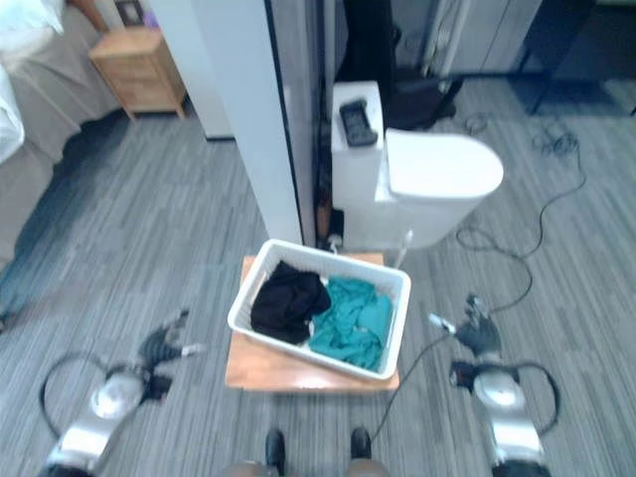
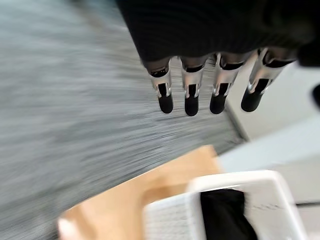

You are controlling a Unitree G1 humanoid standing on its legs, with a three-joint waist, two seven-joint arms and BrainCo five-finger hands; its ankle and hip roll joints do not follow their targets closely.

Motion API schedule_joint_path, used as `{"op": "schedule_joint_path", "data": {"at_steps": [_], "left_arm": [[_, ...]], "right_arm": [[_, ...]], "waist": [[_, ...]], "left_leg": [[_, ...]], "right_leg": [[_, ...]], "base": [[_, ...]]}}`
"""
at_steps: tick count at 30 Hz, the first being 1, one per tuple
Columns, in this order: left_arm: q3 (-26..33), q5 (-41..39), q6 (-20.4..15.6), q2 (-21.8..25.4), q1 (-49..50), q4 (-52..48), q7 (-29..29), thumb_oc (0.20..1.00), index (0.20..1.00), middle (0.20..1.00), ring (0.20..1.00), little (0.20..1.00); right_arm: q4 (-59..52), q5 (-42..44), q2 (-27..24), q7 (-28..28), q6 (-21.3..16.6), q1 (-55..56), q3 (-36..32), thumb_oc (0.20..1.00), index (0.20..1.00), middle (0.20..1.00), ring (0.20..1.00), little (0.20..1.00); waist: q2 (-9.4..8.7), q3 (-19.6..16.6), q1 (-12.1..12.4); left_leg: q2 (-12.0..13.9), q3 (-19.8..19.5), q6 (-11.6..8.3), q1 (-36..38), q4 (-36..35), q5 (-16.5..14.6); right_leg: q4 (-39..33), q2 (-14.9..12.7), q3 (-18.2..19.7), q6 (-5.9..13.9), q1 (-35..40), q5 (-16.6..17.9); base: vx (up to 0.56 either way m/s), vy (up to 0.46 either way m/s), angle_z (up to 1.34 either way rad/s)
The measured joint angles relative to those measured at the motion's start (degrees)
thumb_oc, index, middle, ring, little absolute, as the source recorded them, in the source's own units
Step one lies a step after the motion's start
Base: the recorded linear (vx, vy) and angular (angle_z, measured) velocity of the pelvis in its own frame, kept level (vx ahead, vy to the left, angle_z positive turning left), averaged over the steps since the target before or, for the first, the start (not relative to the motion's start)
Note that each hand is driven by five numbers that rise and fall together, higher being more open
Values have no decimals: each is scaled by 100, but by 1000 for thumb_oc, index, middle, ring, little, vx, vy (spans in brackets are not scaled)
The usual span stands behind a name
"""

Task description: Grab the laundry basket,head to the washer,open it,put in the laundry and shut it.

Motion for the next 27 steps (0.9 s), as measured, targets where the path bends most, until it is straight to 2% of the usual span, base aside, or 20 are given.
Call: {"op": "schedule_joint_path", "data": {"at_steps": [4, 6, 7, 12, 15, 20, 27], "left_arm": [[-388, 341, 27, 0, -2216, 551, 441, 1000, 1000, 1000, 1000, 1000], [-634, 531, 116, -19, -3272, 983, 661, 1000, 1000, 1000, 1000, 1000], [-700, 604, 126, -16, -3437, 1071, 745, 1000, 1000, 1000, 1000, 1000], [-1020, 849, 331, -13, -3794, 1483, 1010, 1000, 1000, 1000, 1000, 1000], [-1096, 992, 507, -13, -3803, 1542, 1016, 1000, 1000, 1000, 1000, 1000], [-1165, 1244, 743, -6, -3841, 1569, 1109, 1000, 1000, 1000, 1000, 1000], [-1338, 1339, 1062, -90, -4083, 2169, 1131, 1000, 1000, 1000, 1000, 1000]], "right_arm": [[567, -5, -25, -218, 95, -1217, 303, 1000, 1000, 1000, 1000, 1000], [809, -4, -23, -365, 178, -1693, 328, 1000, 1000, 1000, 1000, 1000], [809, -5, -23, -457, 190, -1736, 331, 1000, 1000, 1000, 1000, 1000], [758, 1, 18, -848, 219, -1789, 503, 1000, 1000, 1000, 1000, 1000], [439, 3, 229, -974, 237, -1609, 540, 1000, 1000, 1000, 1000, 1000], [-345, -1, 501, -1003, 232, -1322, 814, 1000, 1000, 1000, 1000, 1000], [-289, -90, 491, -1086, 257, -1462, 981, 1000, 1000, 1000, 1000, 1000]], "waist": [[13, 405, -27], [9, 761, -76], [13, 823, -78], [32, 1129, -255], [21, 1296, -291], [-12, 1333, -304], [-14, 1334, -307]], "left_leg": [[1, -7, -8, -840, 209, 189], [-8, 19, 4, -1013, 174, 313], [-12, 40, 5, -1040, 174, 314], [-15, 66, 7, -1143, 170, 318], [-15, 73, 7, -1134, 165, 317], [-16, 67, 7, -1088, 165, 317], [-24, 74, 19, -966, 166, 334]], "right_leg": [[358, -8, 41, 17, -914, 53], [382, -10, 76, -15, -1133, 183], [383, -9, 99, -4, -1174, 180], [371, -6, 115, -24, -1289, 250], [361, -8, 119, -24, -1277, 256], [375, -13, 118, -24, -1240, 256], [370, -23, 131, -20, -1126, 261]], "base": [[-168, 17, -1], [-84, 2, -6], [-72, 3, -13], [-33, 18, -4], [0, 0, 0], [0, 0, 0], [-2, 4, -1]]}}
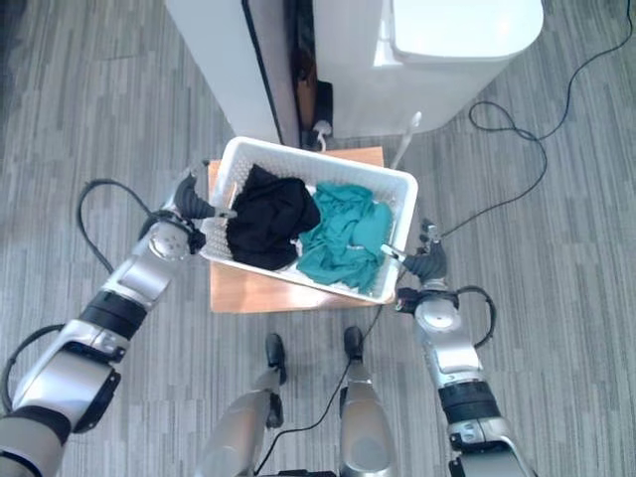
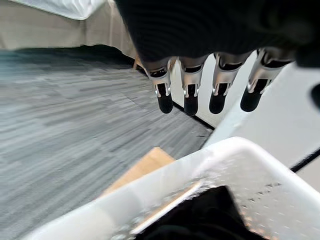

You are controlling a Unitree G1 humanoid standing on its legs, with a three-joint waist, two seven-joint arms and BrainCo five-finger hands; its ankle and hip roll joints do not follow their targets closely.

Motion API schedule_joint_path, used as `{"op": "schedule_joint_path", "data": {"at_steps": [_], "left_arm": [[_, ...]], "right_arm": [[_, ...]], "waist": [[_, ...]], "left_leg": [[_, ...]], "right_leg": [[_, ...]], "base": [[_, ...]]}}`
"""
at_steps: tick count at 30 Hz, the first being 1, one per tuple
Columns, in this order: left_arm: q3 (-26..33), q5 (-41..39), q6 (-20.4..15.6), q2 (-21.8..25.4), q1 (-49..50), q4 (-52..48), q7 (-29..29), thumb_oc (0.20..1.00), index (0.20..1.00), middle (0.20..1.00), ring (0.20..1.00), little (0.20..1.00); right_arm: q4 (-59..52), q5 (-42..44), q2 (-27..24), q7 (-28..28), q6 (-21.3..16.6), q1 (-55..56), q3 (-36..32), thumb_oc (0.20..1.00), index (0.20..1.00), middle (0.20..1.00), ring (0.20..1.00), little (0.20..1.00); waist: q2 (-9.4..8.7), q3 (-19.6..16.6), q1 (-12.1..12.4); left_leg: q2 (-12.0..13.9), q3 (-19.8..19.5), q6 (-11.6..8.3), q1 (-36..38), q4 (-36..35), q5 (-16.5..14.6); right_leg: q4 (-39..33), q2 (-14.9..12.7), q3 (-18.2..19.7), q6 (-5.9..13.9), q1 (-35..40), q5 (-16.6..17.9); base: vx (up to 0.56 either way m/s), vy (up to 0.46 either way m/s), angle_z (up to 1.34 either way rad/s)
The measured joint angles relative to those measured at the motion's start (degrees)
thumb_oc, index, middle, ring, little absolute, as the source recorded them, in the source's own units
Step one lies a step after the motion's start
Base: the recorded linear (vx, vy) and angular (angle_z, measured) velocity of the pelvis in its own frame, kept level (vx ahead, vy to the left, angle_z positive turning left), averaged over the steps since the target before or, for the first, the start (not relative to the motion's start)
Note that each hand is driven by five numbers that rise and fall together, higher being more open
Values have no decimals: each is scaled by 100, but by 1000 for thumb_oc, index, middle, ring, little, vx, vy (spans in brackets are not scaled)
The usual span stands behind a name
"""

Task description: Grab the laundry basket,head to the washer,open it,put in the laundry and shut it.

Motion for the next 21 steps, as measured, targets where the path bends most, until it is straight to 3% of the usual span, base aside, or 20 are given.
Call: {"op": "schedule_joint_path", "data": {"at_steps": [11, 21], "left_arm": [[-949, -19, 317, -241, -1186, 1251, 82, 1000, 1000, 1000, 1000, 1000], [-1590, -8, 319, -577, -1997, 2305, -78, 1000, 1000, 1000, 1000, 1000]], "right_arm": [[3, -127, -39, -10, 62, 20, 107, 1000, 1000, 1000, 1000, 1000], [3, -110, -187, 52, 59, 31, 227, 1000, 1000, 1000, 1000, 1000]], "waist": [[70, 40, -134], [202, 111, -282]], "left_leg": [[-47, -7, 1, -70, -1, 22], [-52, 58, 0, -17, -1, 22]], "right_leg": [[17, -44, -12, 11, -67, 16], [60, -51, 44, 19, -73, 18]], "base": [[0, 1, 1], [-8, 0, -3]]}}
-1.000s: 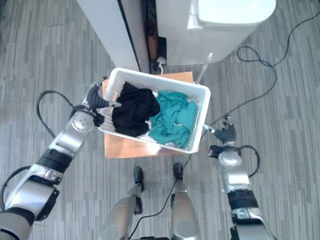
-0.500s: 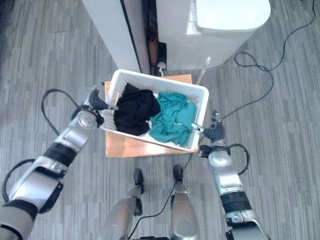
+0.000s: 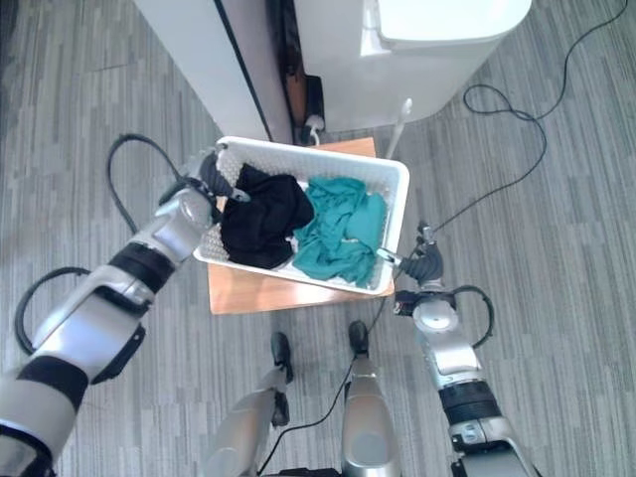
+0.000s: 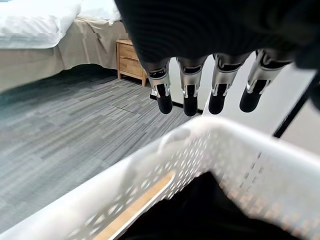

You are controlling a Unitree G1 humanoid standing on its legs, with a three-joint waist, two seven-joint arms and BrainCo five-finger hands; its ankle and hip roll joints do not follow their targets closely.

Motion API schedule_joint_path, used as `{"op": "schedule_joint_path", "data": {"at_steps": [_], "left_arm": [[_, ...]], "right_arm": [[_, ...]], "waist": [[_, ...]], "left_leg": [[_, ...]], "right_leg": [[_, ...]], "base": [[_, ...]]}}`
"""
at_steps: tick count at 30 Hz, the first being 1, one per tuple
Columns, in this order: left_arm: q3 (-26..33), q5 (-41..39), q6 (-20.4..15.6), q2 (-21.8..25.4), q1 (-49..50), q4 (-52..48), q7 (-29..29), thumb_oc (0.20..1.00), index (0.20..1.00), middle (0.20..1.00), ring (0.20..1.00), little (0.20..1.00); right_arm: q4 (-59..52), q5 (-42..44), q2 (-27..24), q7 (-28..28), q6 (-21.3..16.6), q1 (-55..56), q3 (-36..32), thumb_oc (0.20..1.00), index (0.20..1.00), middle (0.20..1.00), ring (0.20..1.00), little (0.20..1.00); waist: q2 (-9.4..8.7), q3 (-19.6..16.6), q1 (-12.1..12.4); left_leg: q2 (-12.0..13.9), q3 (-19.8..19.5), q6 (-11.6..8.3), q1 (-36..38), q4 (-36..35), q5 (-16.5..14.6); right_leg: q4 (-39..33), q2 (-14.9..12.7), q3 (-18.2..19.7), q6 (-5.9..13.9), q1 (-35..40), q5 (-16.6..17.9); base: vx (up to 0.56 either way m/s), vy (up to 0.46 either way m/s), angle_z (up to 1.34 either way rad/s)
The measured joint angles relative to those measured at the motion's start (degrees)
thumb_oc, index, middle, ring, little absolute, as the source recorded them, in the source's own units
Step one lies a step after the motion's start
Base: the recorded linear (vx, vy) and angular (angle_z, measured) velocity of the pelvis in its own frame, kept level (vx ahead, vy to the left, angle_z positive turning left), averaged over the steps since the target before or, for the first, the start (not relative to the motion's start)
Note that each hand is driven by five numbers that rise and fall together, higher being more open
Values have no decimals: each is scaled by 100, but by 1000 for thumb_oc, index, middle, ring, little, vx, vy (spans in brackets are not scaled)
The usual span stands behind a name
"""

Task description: Grab the laundry basket,head to the washer,open it,put in the laundry and shut it.

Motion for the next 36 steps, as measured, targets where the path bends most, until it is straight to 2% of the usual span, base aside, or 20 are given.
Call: {"op": "schedule_joint_path", "data": {"at_steps": [8, 21, 24, 28, 33, 36], "left_arm": [[-199, 160, -85, -203, -184, 723, -65, 1000, 1000, 1000, 1000, 1000], [-188, 174, -265, -92, -328, 764, 65, 1000, 1000, 1000, 1000, 1000], [69, 157, -320, -75, -327, 985, 116, 1000, 1000, 1000, 1000, 1000], [535, -137, -397, -39, -331, 1272, 358, 1000, 1000, 1000, 1000, 1000], [989, -1077, -633, 19, -396, 1829, 615, 1000, 1000, 1000, 1000, 1000], [1019, -1498, -697, 15, -350, 1990, 698, 1000, 1000, 1000, 1000, 1000]], "right_arm": [[-1, 96, -118, 86, -56, 9, 52, 1000, 1000, 1000, 1000, 1000], [-1, 124, -181, 186, -245, 14, 236, 1000, 1000, 1000, 1000, 1000], [0, 124, -206, 206, -261, 28, 294, 1000, 1000, 1000, 1000, 1000], [1, 125, -271, 321, -315, 92, 464, 1000, 1000, 1000, 1000, 1000], [252, 242, -309, 431, -437, 114, 680, 1000, 1000, 1000, 1000, 1000], [395, 274, -320, 430, -468, 121, 674, 1000, 1000, 1000, 1000, 1000]], "waist": [[13, 17, -97], [22, 65, -101], [23, 65, -92], [23, 65, -94], [26, 63, -104], [44, 50, -98]], "left_leg": [[-2, 86, 0, -10, -12, 0], [-3, 74, 0, -29, -12, 0], [-2, 71, 0, -28, -12, 0], [-1, 62, -1, -17, -12, 1], [1, 52, -1, 77, -12, 2], [2, 7, -3, 154, -12, 1]], "right_leg": [[55, 2, 89, 10, -84, -2], [54, -1, 72, 10, -92, -2], [54, 0, 69, 10, -90, -2], [54, -1, 57, 9, -73, -2], [36, -2, 38, 9, 40, -2], [36, -3, -3, 15, 132, -16]], "base": [[-2, -2, -5], [0, 0, 0], [0, 0, 0], [0, 0, 0], [4, -3, 1], [12, -4, 6]]}}
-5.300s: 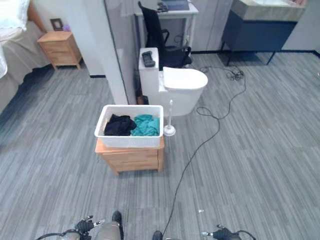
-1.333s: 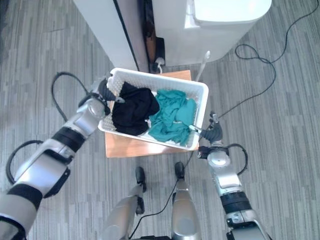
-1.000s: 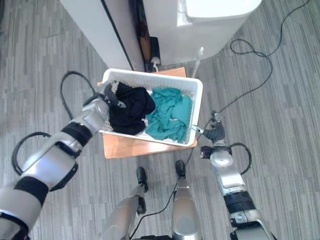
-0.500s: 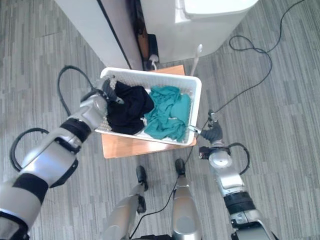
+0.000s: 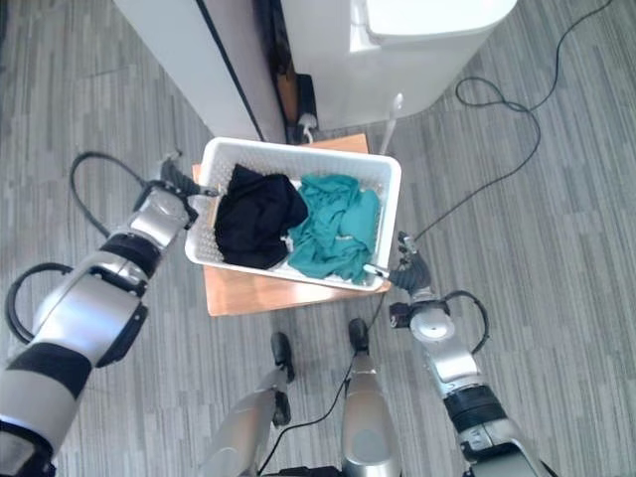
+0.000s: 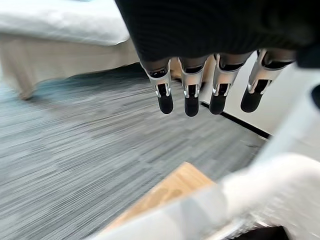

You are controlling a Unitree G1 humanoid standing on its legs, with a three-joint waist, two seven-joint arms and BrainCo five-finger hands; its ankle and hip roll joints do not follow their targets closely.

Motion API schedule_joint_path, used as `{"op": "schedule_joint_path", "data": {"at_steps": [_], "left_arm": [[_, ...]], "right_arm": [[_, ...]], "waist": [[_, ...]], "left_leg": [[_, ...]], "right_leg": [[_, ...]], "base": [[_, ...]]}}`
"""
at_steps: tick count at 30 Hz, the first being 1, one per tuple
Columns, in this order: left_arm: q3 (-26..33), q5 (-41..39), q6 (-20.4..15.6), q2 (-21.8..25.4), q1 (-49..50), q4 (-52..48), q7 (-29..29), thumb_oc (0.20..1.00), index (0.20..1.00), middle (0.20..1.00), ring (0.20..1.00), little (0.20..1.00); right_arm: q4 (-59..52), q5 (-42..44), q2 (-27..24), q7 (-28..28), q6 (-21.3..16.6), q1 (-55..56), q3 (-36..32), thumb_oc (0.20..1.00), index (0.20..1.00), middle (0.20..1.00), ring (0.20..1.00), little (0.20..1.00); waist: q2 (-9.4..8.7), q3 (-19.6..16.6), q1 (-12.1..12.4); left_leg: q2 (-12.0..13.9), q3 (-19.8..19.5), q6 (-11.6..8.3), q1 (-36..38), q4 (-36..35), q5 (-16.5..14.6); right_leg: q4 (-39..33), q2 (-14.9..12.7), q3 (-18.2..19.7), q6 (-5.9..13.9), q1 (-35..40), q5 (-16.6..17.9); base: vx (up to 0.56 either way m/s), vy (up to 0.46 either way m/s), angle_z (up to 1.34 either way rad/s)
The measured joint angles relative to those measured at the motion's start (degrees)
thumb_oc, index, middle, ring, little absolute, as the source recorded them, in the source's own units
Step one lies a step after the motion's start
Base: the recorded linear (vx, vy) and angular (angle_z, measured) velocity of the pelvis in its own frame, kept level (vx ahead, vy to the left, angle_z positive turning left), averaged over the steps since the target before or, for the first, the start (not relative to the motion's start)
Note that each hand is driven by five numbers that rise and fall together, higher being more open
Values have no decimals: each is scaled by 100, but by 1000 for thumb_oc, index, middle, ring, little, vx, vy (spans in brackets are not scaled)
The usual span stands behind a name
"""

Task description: Grab the laundry basket,head to the washer,open it,put in the laundry and shut it.

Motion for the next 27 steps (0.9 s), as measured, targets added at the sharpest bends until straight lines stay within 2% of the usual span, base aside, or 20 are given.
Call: {"op": "schedule_joint_path", "data": {"at_steps": [4, 7, 13, 21, 27], "left_arm": [[217, -542, -103, -173, 377, 39, 1, 1000, 1000, 1000, 1000, 1000], [223, -872, -186, -601, 890, 53, -11, 1000, 1000, 1000, 1000, 1000], [244, -1007, -226, -648, 1054, 86, -151, 1000, 1000, 1000, 1000, 1000], [378, -1264, -303, -709, 1187, 48, -260, 1000, 1000, 1000, 1000, 1000], [424, -1313, -337, -680, 1143, 54, -260, 1000, 1000, 1000, 1000, 1000]], "right_arm": [[11, 179, -11, -4, -1, 31, -17, 1000, 1000, 1000, 1000, 1000], [11, 218, -11, -16, 0, 33, -30, 1000, 1000, 1000, 1000, 1000], [10, 221, -20, -31, 0, 95, -59, 1000, 1000, 1000, 1000, 1000], [8, 217, -37, -39, -1, 245, -58, 1000, 1000, 1000, 1000, 1000], [5, 215, -255, -5, -16, 547, -63, 1000, 1000, 1000, 1000, 1000]], "waist": [[70, -43, -3], [77, -47, -21], [107, -65, -29], [316, -89, -66], [338, -95, -120]], "left_leg": [[-5, 3, -1, 2, 1, 1], [-6, 37, -1, -2, 0, 0], [-7, 107, 0, -68, -8, 1], [-10, 222, 0, -62, -20, 1], [-10, 254, 0, -37, -68, 2]], "right_leg": [[28, -3, 10, 0, -11, 0], [37, -6, 44, 0, -39, 0], [164, -7, 123, 6, -211, -30], [251, -6, 242, 23, -304, -56], [323, 0, 282, 33, -364, -95]], "base": [[-2, 2, -1], [-6, 6, -5], [1, 2, -6], [4, 6, -6], [1, -7, -2]]}}
